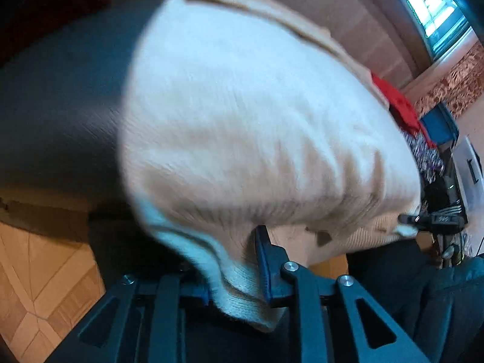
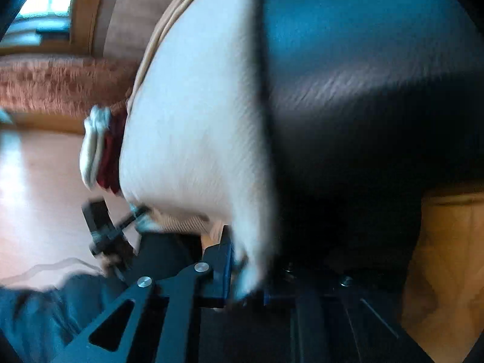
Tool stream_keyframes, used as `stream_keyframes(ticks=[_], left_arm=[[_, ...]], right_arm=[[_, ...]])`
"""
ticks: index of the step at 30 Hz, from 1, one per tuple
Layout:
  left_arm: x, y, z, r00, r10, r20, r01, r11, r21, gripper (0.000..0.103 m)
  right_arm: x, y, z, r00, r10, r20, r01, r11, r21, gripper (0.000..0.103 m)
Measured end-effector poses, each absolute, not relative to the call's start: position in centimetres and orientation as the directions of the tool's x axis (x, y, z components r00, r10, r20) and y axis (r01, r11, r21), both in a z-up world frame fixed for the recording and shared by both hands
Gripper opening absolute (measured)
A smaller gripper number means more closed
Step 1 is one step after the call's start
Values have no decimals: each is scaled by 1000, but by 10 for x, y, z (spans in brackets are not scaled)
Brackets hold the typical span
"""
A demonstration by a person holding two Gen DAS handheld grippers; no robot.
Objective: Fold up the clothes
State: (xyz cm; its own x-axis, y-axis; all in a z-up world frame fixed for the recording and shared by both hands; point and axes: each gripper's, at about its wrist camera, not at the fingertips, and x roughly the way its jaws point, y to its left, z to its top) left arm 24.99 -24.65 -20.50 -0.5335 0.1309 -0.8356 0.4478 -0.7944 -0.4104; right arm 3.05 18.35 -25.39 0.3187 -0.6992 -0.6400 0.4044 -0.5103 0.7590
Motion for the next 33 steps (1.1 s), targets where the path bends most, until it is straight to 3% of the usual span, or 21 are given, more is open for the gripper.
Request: stream_keyframes(ticks=[1,3,9,14,22,25,33], left_arm=[[249,-245,-206,-538,129,-833,443,-797,-410,21],[248,-244,-206,-542,136,-829,433,-801,-414,5],[262,-249,-172,-656,260,-709,304,-769,-562,4],[284,-262,-117,-802,319,-505,161,-699,-697,4],[232,-302,-49,-906,295,-303,15,-693,-720,4],[198,-329,-38,-926,243,-288,33,-709,-705,4],[95,-408,-54,-923,175,-344,132,-694,-708,4]], right_arm=[[32,184,-253,311,-697,-646,412,-514,753,17],[32,184,-252,295,-688,-663,426,-526,736,13],[41,172,-217,305,-748,-589,492,-405,770,13],[41,166,-171,276,-834,-478,512,-294,808,13],[-2,138,-93,179,-936,-304,562,-157,812,13],[-34,113,-80,141,-954,-264,575,-138,806,13],[-132,37,-98,76,-951,-301,524,-219,823,13]])
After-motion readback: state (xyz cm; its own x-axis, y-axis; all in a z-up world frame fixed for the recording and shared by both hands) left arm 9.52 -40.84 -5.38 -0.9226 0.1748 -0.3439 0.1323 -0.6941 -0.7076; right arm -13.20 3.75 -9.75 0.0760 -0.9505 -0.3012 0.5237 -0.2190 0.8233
